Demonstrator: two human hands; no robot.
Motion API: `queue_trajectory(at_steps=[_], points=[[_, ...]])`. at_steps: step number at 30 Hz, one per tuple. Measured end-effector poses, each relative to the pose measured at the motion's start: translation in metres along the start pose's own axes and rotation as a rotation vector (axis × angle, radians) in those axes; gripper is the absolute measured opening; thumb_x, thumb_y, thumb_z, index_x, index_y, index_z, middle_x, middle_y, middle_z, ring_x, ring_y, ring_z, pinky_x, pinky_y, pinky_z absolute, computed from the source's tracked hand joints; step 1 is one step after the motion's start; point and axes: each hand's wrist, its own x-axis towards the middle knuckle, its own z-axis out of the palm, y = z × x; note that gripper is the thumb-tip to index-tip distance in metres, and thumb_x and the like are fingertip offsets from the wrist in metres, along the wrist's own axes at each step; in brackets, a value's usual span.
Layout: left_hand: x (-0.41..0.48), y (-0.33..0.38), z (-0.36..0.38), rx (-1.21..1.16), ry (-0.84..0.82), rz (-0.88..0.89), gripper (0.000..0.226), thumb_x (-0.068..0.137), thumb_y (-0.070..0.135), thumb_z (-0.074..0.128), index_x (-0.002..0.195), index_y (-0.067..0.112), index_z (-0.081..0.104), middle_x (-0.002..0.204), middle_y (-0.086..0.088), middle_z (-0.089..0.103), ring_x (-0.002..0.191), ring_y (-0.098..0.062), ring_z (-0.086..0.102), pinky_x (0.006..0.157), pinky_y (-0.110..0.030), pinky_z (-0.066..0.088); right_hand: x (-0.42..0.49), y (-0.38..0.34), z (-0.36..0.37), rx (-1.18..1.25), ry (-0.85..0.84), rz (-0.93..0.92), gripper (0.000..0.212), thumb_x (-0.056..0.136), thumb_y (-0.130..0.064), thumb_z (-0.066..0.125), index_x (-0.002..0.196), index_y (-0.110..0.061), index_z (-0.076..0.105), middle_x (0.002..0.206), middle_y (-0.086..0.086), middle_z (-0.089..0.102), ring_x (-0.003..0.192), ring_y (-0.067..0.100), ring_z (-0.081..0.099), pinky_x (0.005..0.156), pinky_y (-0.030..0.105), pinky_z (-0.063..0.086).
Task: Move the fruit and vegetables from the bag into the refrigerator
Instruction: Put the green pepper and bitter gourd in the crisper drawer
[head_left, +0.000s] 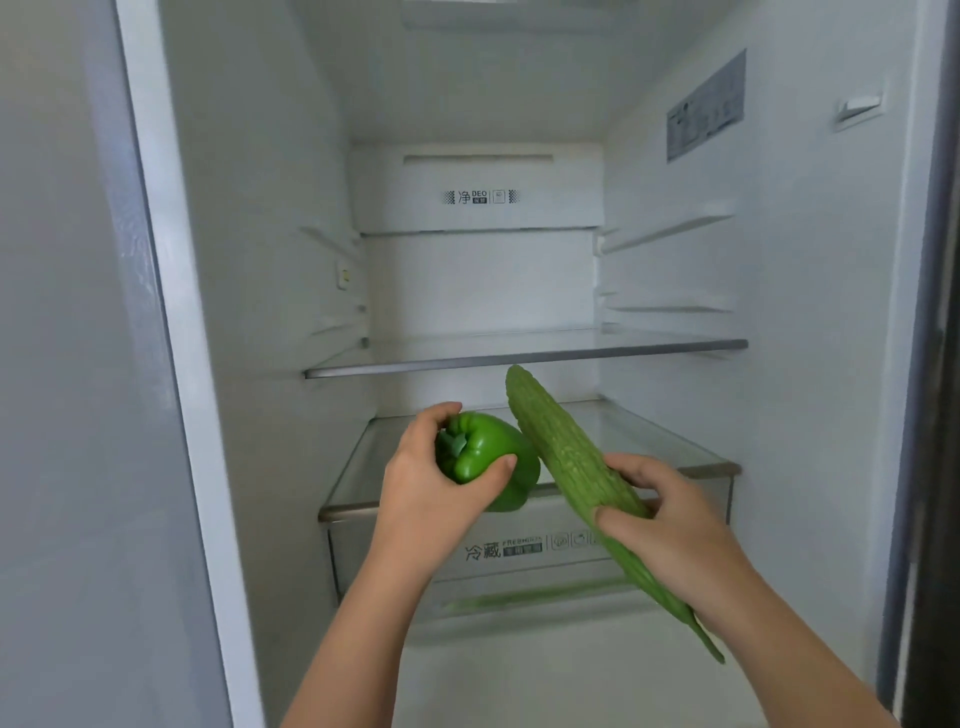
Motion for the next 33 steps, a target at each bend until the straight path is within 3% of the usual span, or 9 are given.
queue_trajectory(at_steps=[3, 6, 9, 12, 18, 22, 28, 31, 33], points=[[0.019, -0.004, 0.01, 0.054, 0.0, 0.007, 0.059, 0.065, 0.026, 0.08, 0.115, 0.029, 0.049, 0.1, 0.021, 0.052, 0.09, 0.002, 0.05, 0.071, 0.003, 0.034, 0.028, 0.002, 0.004, 0.0, -0.009, -0.005, 0.048, 0.073, -0.008, 0.065, 0.118, -0.025, 0.057, 0.096, -0.019, 0.057, 0.075, 0.002, 0.06, 0.05, 0.007, 0.04], [0.033, -0.011, 0.018, 0.1, -0.019, -0.044, 0.067, 0.064, 0.026, 0.081, 0.122, 0.024, 0.048, 0.106, 0.011, 0.052, 0.098, -0.007, 0.049, 0.081, -0.014, 0.037, 0.052, 0.003, 0.008, -0.007, -0.031, -0.009, 0.046, 0.074, -0.01, 0.065, 0.116, -0.026, 0.057, 0.093, -0.022, 0.054, 0.074, 0.0, 0.058, 0.046, 0.005, 0.037], [0.045, -0.021, 0.022, 0.134, -0.014, -0.087, 0.069, 0.063, 0.026, 0.081, 0.123, 0.02, 0.048, 0.108, 0.006, 0.053, 0.104, -0.012, 0.051, 0.085, -0.02, 0.037, 0.072, 0.003, 0.016, -0.018, -0.077, -0.021, 0.045, 0.075, -0.011, 0.063, 0.117, -0.025, 0.056, 0.093, -0.019, 0.055, 0.078, 0.001, 0.059, 0.049, 0.007, 0.037], [0.054, -0.031, 0.022, 0.143, -0.004, -0.105, 0.067, 0.064, 0.025, 0.082, 0.121, 0.02, 0.048, 0.104, 0.009, 0.053, 0.101, -0.012, 0.051, 0.082, -0.019, 0.037, 0.091, 0.004, 0.029, 0.004, -0.12, -0.019, 0.046, 0.075, -0.01, 0.062, 0.119, -0.021, 0.057, 0.093, -0.015, 0.057, 0.08, 0.0, 0.058, 0.057, 0.012, 0.04], [0.069, -0.044, 0.018, 0.093, 0.009, -0.165, 0.059, 0.064, 0.023, 0.082, 0.113, 0.021, 0.048, 0.093, 0.016, 0.051, 0.089, -0.007, 0.053, 0.066, -0.007, 0.039, 0.118, 0.007, 0.056, 0.04, -0.201, -0.006, 0.046, 0.074, -0.009, 0.063, 0.119, -0.016, 0.057, 0.103, -0.004, 0.063, 0.084, 0.005, 0.059, 0.059, 0.014, 0.042], [0.077, -0.049, 0.024, 0.041, 0.0, -0.209, 0.052, 0.063, 0.026, 0.083, 0.104, 0.022, 0.05, 0.097, 0.004, 0.058, 0.09, -0.014, 0.057, 0.076, -0.024, 0.046, 0.132, 0.008, 0.069, 0.045, -0.219, 0.004, 0.043, 0.071, -0.01, 0.064, 0.114, -0.014, 0.06, 0.1, 0.0, 0.066, 0.086, 0.013, 0.061, 0.06, 0.02, 0.041], [0.072, -0.053, 0.03, -0.015, -0.064, -0.241, 0.065, 0.039, 0.047, 0.077, 0.097, 0.042, 0.049, 0.113, -0.003, 0.057, 0.1, -0.02, 0.058, 0.087, -0.042, 0.051, 0.141, 0.011, 0.075, 0.033, -0.214, 0.016, 0.052, 0.072, -0.014, 0.067, 0.123, -0.012, 0.055, 0.118, 0.006, 0.061, 0.103, 0.02, 0.058, 0.079, 0.024, 0.042], [0.071, -0.055, 0.025, 0.008, -0.067, -0.25, 0.068, 0.046, 0.035, 0.084, 0.104, 0.036, 0.049, 0.111, -0.003, 0.056, 0.099, -0.019, 0.058, 0.087, -0.036, 0.05, 0.141, 0.009, 0.076, 0.028, -0.21, 0.015, 0.051, 0.074, -0.013, 0.067, 0.124, -0.011, 0.054, 0.118, 0.006, 0.06, 0.101, 0.018, 0.057, 0.078, 0.023, 0.041], [0.073, -0.059, 0.02, 0.057, -0.039, -0.251, 0.074, 0.057, 0.021, 0.086, 0.117, 0.023, 0.044, 0.106, 0.001, 0.054, 0.096, -0.016, 0.054, 0.082, -0.027, 0.044, 0.14, 0.006, 0.078, 0.023, -0.21, 0.013, 0.045, 0.076, -0.011, 0.066, 0.12, -0.009, 0.055, 0.105, 0.004, 0.061, 0.094, 0.018, 0.057, 0.076, 0.023, 0.042]])
